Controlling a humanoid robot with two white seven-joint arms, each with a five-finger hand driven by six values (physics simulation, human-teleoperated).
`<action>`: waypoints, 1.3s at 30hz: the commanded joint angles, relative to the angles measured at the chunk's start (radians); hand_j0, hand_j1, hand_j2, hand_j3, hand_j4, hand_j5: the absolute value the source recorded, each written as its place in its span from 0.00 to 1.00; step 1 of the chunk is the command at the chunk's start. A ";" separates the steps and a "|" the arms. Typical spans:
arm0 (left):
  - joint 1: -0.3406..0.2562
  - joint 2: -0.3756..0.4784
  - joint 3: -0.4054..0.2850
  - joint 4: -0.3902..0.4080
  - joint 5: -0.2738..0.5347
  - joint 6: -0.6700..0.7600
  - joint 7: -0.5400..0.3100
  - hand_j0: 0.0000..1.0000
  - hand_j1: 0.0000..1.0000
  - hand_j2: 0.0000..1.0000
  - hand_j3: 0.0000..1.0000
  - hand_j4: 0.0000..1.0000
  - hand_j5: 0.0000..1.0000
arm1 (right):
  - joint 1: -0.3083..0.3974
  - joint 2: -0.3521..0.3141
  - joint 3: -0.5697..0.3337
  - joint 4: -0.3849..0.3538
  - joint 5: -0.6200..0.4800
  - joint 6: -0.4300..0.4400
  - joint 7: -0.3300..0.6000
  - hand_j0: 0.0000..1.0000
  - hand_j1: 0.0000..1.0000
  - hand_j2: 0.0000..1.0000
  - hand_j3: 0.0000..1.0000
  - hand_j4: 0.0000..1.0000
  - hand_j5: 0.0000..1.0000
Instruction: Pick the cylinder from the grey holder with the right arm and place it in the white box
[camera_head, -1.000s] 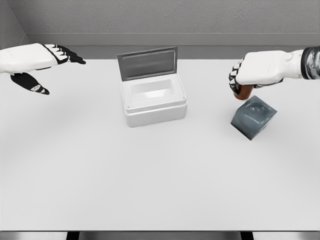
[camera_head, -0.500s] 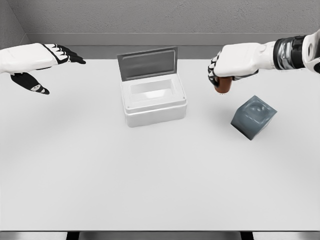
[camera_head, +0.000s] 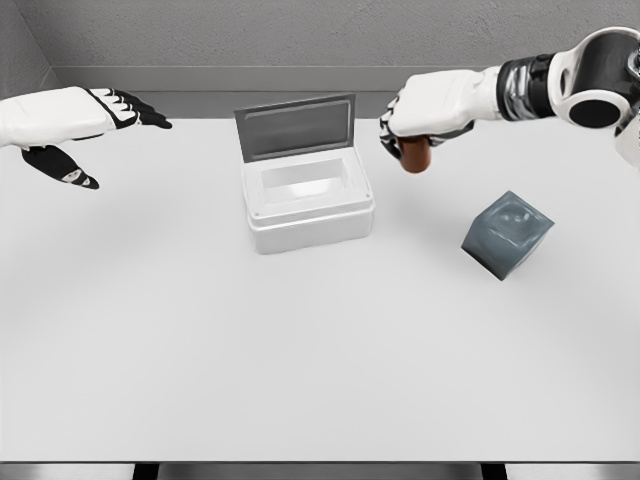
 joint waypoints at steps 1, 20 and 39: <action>0.000 0.001 0.000 0.000 0.007 0.003 0.000 1.00 1.00 1.00 1.00 1.00 1.00 | 0.000 0.030 -0.001 0.028 0.000 0.002 0.000 0.46 0.46 0.46 0.46 0.46 0.46; -0.008 0.001 -0.005 0.000 0.003 0.003 0.000 1.00 1.00 1.00 1.00 1.00 1.00 | -0.041 0.160 -0.001 0.092 0.015 0.002 0.000 0.46 0.46 0.46 0.46 0.46 0.46; -0.015 -0.004 -0.012 0.002 0.000 0.003 0.000 1.00 1.00 1.00 1.00 1.00 1.00 | -0.043 0.231 0.016 0.140 0.026 0.002 0.000 0.49 0.49 0.49 0.49 0.49 0.49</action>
